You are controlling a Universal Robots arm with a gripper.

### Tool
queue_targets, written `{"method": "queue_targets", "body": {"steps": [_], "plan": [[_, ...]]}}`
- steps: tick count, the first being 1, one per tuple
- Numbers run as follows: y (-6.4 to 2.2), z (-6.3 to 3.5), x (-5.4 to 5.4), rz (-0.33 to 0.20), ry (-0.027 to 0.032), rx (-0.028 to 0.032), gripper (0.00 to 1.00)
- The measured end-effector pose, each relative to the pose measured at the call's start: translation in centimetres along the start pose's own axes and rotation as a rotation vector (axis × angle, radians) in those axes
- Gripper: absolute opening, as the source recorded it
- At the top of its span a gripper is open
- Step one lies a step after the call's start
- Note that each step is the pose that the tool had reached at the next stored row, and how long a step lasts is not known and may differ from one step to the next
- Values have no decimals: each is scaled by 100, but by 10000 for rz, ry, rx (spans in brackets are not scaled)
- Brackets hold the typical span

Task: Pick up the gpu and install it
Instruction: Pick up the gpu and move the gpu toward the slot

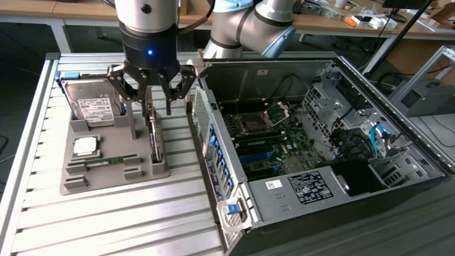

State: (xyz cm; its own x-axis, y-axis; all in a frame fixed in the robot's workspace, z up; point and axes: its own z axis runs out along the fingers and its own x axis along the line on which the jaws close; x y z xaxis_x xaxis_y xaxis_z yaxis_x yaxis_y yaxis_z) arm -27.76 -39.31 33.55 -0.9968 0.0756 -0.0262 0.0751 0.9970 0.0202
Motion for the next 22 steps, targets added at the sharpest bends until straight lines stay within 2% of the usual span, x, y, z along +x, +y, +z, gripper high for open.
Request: {"method": "queue_targets", "body": {"steps": [11,22], "plan": [[4,28,1,-1,-3,41,48],[4,50,2,-2,-4,44,48]]}}
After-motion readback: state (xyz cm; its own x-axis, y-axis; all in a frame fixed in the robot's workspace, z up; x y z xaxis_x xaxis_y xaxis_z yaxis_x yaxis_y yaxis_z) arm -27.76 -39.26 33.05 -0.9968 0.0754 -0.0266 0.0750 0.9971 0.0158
